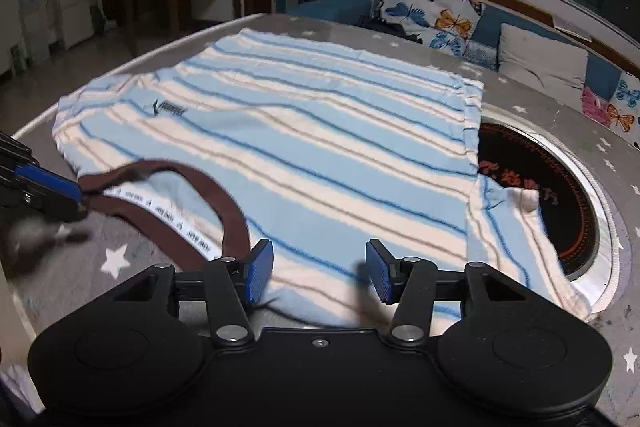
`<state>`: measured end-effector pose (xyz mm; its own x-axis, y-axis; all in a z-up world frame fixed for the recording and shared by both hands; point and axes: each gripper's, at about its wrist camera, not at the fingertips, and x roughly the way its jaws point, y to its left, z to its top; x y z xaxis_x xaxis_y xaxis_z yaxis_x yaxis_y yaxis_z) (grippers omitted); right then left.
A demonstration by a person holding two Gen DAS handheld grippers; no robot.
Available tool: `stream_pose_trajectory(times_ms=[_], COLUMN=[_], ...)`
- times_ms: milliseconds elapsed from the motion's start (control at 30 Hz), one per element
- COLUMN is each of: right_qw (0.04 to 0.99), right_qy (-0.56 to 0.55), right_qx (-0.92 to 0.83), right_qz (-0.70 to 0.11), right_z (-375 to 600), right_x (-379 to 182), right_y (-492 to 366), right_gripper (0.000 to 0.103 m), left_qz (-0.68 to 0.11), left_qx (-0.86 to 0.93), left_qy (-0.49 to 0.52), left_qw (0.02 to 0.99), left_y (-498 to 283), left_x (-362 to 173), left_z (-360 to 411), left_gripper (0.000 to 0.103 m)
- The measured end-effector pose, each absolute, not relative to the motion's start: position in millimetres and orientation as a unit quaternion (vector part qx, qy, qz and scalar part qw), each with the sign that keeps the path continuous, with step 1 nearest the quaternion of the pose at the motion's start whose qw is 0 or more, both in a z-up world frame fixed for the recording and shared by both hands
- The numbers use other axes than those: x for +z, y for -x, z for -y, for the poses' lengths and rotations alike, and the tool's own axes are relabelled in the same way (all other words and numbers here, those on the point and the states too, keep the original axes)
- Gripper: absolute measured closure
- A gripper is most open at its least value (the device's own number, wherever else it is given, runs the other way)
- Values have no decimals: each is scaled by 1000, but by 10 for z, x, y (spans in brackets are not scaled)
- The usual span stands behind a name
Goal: Fold clothes
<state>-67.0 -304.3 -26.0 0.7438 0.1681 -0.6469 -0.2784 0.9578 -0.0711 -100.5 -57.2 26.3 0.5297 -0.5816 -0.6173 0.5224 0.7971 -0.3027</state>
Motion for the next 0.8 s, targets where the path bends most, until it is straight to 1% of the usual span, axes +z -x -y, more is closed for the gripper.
stream_pose_trajectory(times_ms=[167, 233, 333, 467, 567, 700, 800], right_qw=[933, 930, 927, 927, 927, 927, 927], right_qy=[71, 71, 73, 68, 68, 72, 71], right_qx=[98, 95, 95, 95, 95, 93, 94], right_qz=[-339, -348, -355, -356, -357, -356, -356], right_z=[3121, 3130, 3139, 3173, 3180, 3169, 3169], right_x=[-276, -324, -391, -392, -393, -397, -400], right_y=[600, 590, 605, 622, 619, 614, 608], right_gripper=[48, 48, 48, 46, 44, 44, 44], left_qz=[-357, -364, -405, -399, -388, -347, -330], left_qx=[-286, -286, -286, -287, -270, -177, -113], left_qy=[62, 67, 61, 75, 88, 137, 169], left_qw=[887, 884, 866, 867, 877, 911, 922], left_y=[826, 776, 712, 784, 838, 902, 880], left_x=[272, 252, 61, 62, 112, 229, 246], left_z=[534, 549, 612, 525, 379, -60, -337], left_gripper=[84, 84, 84, 84, 84, 83, 83])
